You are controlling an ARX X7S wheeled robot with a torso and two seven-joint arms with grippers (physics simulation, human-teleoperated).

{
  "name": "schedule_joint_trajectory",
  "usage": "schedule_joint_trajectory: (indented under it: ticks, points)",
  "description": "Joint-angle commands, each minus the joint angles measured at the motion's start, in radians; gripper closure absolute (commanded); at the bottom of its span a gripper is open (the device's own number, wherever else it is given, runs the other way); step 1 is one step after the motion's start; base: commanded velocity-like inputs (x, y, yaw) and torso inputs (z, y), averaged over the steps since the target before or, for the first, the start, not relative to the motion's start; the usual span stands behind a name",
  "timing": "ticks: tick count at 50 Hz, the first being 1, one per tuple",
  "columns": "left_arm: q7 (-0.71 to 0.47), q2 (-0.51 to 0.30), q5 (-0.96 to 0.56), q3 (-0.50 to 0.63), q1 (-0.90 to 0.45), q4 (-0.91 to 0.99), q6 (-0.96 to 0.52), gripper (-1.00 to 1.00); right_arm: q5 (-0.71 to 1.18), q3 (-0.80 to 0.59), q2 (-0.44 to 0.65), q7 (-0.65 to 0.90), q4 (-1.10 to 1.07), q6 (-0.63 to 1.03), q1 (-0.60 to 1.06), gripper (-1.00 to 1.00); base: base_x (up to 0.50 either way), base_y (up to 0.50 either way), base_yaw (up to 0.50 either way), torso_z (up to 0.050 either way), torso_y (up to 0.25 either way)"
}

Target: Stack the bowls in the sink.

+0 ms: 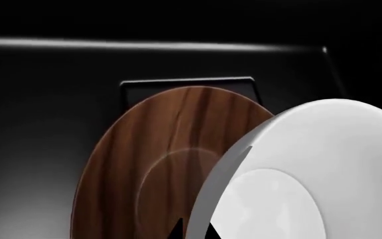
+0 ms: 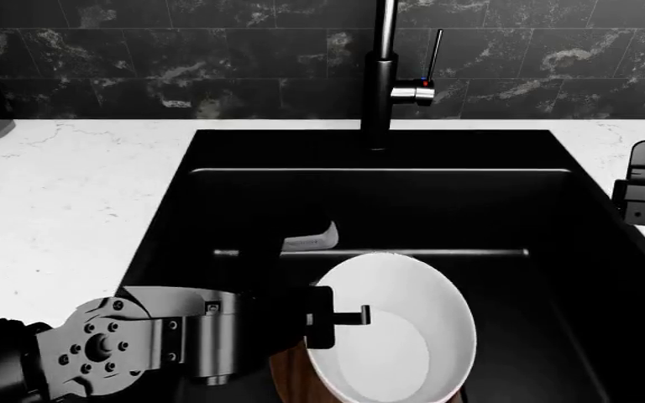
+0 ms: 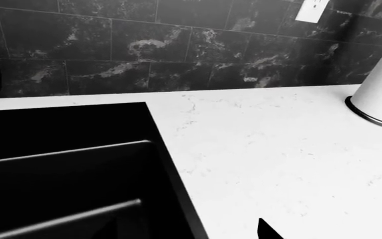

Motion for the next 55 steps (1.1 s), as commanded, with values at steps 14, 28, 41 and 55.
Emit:
schedule_joint_trajectory:
  ticks: [14,28,41,55]
  points:
    - [0.037,0.021,0.017,0.003,0.037,-0.052,0.021,1.00,-0.011,0.005,0.014,-0.008,-0.009,-0.004,-0.022,-1.00,0.00,0.00,0.00,0.000,0.000]
    - [0.068,0.032,0.039,0.011,0.053,-0.121,0.030,1.00,-0.016,0.007,0.031,-0.012,-0.017,-0.004,-0.034,-1.00,0.00,0.00,0.00,0.000,0.001]
    - [0.073,0.026,0.043,0.019,0.063,-0.122,0.022,1.00,-0.019,0.011,0.031,-0.015,-0.017,-0.004,-0.042,-1.00,0.00,0.00,0.00,0.000,0.000]
    - [0.100,0.034,0.067,0.026,0.083,-0.167,0.033,1.00,-0.025,0.013,0.038,-0.019,-0.021,-0.006,-0.053,-1.00,0.00,0.00,0.00,0.000,0.000]
